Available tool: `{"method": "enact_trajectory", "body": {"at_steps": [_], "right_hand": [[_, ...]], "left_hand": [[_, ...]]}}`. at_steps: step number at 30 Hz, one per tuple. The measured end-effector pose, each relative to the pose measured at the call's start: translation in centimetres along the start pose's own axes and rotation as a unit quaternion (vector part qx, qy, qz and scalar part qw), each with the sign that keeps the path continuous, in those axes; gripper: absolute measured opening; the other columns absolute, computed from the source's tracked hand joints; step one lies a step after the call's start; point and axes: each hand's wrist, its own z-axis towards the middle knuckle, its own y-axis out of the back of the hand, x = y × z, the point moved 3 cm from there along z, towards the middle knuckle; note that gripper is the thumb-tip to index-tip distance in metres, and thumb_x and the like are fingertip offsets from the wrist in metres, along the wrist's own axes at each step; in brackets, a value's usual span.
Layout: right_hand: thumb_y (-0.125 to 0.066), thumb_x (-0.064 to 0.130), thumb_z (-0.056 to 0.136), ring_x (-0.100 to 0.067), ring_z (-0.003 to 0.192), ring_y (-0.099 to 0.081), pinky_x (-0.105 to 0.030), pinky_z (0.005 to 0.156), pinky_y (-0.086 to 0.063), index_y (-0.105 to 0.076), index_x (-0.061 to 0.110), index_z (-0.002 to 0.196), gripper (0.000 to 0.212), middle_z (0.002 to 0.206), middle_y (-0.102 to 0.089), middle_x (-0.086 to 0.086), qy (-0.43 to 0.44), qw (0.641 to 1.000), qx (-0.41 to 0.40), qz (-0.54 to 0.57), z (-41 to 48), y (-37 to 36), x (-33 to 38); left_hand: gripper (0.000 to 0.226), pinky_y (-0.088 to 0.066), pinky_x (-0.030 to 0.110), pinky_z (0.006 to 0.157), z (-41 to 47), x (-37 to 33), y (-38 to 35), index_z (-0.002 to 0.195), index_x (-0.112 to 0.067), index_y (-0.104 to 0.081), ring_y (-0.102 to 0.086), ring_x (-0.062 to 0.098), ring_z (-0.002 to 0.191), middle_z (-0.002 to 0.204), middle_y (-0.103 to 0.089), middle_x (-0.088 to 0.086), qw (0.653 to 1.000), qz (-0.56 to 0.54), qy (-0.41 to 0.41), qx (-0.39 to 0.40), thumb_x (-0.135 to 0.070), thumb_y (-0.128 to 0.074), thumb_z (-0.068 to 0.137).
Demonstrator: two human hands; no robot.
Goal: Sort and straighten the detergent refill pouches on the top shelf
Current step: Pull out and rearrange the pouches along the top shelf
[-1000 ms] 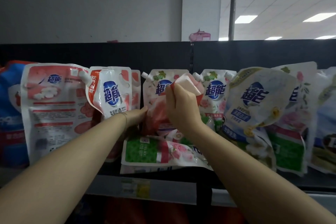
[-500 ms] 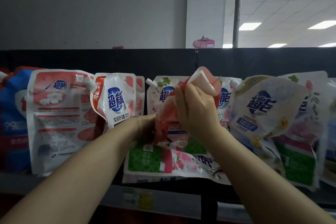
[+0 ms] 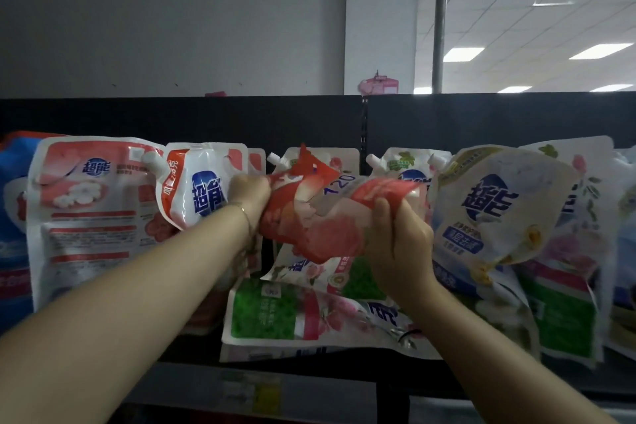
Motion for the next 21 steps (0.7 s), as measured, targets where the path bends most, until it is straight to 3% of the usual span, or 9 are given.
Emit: {"method": "enact_trajectory", "body": {"at_steps": [4,7,9,12,15,18,19,21], "right_hand": [[-0.037,0.03,0.102,-0.006,0.048,-0.043,-0.024,0.047,-0.037,-0.045,0.013,0.066,0.04,0.057,-0.047,0.005,-0.228,0.971,0.059,0.024,-1.3,-1.6,-2.0],[-0.043,0.041,0.099,-0.018,0.057,-0.05,-0.035,0.057,-0.042,-0.059,-0.004,0.08,0.051,0.068,-0.058,-0.008,-0.415,0.89,0.185,0.044,-1.3,-3.4,-3.6],[-0.05,0.037,0.097,-0.019,0.06,-0.05,-0.032,0.056,-0.043,-0.062,-0.007,0.088,0.046,0.072,-0.058,-0.009,-0.472,0.839,0.27,0.022,-1.3,-3.8,-4.3],[-0.053,0.028,0.096,-0.017,0.059,-0.048,-0.028,0.051,-0.041,-0.061,-0.003,0.09,0.033,0.071,-0.055,-0.007,-0.459,0.839,0.292,-0.022,-0.8,-3.1,-4.2],[-0.051,0.025,0.098,-0.013,0.057,-0.048,-0.017,0.045,-0.038,-0.059,0.006,0.088,0.023,0.074,-0.056,-0.004,-0.426,0.846,0.318,-0.047,-0.6,-2.0,-3.7],[-0.052,0.026,0.098,-0.01,0.063,-0.05,-0.015,0.046,-0.036,-0.057,0.012,0.091,0.017,0.082,-0.057,0.0,-0.38,0.848,0.357,-0.093,-0.3,-1.7,-3.6],[-0.052,0.027,0.098,-0.009,0.064,-0.05,-0.016,0.048,-0.036,-0.055,0.013,0.089,0.016,0.082,-0.056,0.0,-0.365,0.847,0.37,-0.11,-0.1,-1.9,-3.6],[-0.052,0.026,0.097,-0.009,0.066,-0.051,-0.018,0.052,-0.039,-0.051,0.015,0.085,0.016,0.082,-0.057,0.0,-0.325,0.835,0.416,-0.155,0.1,-2.7,-3.6]], "left_hand": [[0.014,-0.04,0.031,0.079,0.7,-6.0,2.9,0.105,-0.009,-0.051,-0.054,0.026,0.102,0.105,-0.056,0.011,0.98,0.008,-0.139,-0.141,-0.012,-0.043,0.094],[0.005,-0.037,0.03,0.081,0.2,-10.8,4.5,0.098,-0.011,-0.044,-0.056,0.028,0.106,0.115,-0.059,0.017,0.947,0.002,-0.241,-0.212,-0.014,-0.044,0.095],[0.007,-0.032,0.029,0.072,-1.1,-13.1,3.9,0.094,-0.012,-0.037,-0.054,0.027,0.091,0.107,-0.059,0.018,0.915,0.033,-0.342,-0.21,-0.013,-0.043,0.096],[0.008,-0.028,0.022,0.062,-2.7,-12.2,1.2,0.098,-0.009,-0.041,-0.047,0.019,0.077,0.089,-0.051,0.008,0.879,0.14,-0.421,-0.175,-0.017,-0.041,0.1],[0.018,-0.042,0.036,0.073,-2.2,-7.6,0.2,0.11,-0.004,-0.046,-0.053,0.026,0.087,0.093,-0.053,0.011,0.866,0.241,-0.391,-0.196,-0.019,-0.043,0.1],[0.029,-0.038,0.047,0.093,-1.7,-5.2,-0.6,0.121,-0.008,-0.041,-0.047,0.031,0.112,0.119,-0.053,0.014,0.836,0.376,-0.373,-0.145,-0.018,-0.049,0.095],[0.043,-0.033,0.047,0.1,-1.9,-5.0,-1.1,0.13,-0.01,-0.035,-0.04,0.031,0.123,0.131,-0.046,0.014,0.811,0.424,-0.382,-0.125,-0.018,-0.053,0.092],[0.079,-0.014,0.05,0.114,-2.7,-4.5,-2.2,0.148,-0.012,-0.011,-0.011,0.031,0.143,0.154,-0.014,0.014,0.744,0.52,-0.411,-0.087,-0.022,-0.06,0.087]]}}
